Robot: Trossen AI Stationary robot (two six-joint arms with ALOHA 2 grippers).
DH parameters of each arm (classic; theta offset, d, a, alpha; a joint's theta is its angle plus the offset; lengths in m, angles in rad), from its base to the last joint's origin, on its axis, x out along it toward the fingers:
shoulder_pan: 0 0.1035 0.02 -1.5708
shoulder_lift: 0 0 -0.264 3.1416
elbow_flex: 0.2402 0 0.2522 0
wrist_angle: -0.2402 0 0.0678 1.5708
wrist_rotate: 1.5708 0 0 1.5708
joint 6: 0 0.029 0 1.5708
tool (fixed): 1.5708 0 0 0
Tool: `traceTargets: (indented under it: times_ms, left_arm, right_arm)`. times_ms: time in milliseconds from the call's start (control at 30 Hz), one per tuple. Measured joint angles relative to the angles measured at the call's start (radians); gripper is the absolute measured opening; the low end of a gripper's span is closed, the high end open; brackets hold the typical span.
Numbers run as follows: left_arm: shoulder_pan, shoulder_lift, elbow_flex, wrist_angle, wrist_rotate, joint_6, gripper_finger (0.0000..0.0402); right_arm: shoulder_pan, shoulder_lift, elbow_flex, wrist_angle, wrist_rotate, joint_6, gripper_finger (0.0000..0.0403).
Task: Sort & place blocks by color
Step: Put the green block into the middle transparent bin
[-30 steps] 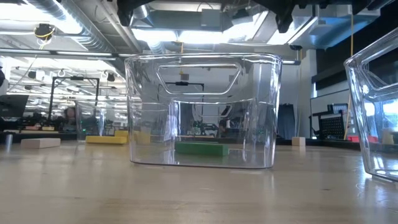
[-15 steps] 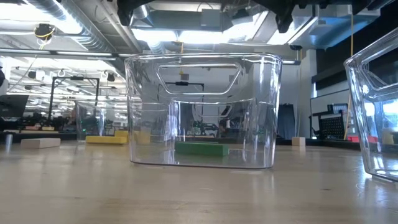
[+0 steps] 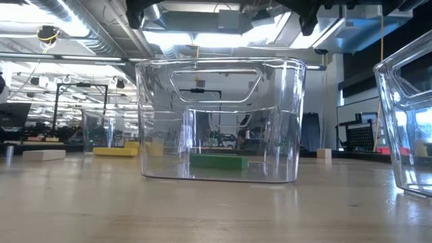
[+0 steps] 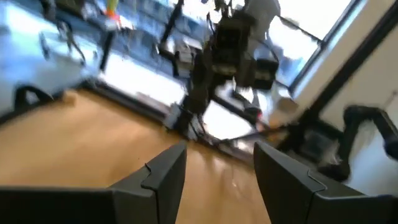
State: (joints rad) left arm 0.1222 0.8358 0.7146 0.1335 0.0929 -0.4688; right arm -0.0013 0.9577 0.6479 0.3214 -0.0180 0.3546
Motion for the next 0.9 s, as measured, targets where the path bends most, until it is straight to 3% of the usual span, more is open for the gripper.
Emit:
traceTargets:
  times_ms: [200,267,367,667,900]
  left_arm:
    - [-0.13,0.107,0.212,-0.513,0.015,-0.104,0.0179]
    - [-0.201,0.167,0.282,-0.726,0.0,-0.185,0.0179]
    - [-0.32,0.27,0.337,-0.913,0.013,-0.329,0.0179]
    - [-0.654,0.585,0.339,-0.968,0.051,-0.707,0.0179]
    - [-0.777,0.804,0.337,-0.917,0.048,-0.812,0.0179]
  right_arm:
    - [0.0,0.0,0.0,-0.005,0.001,-0.028,0.0184]
    - [0.0,0.0,0.0,-0.005,0.001,-0.048,0.0184]
    - [0.0,0.0,0.0,-0.01,0.001,-0.053,0.0184]
    - [-0.002,0.0,0.0,-0.017,0.001,-0.105,0.0184]
    - [-0.002,0.0,0.0,-0.056,0.0,-0.105,0.0184]
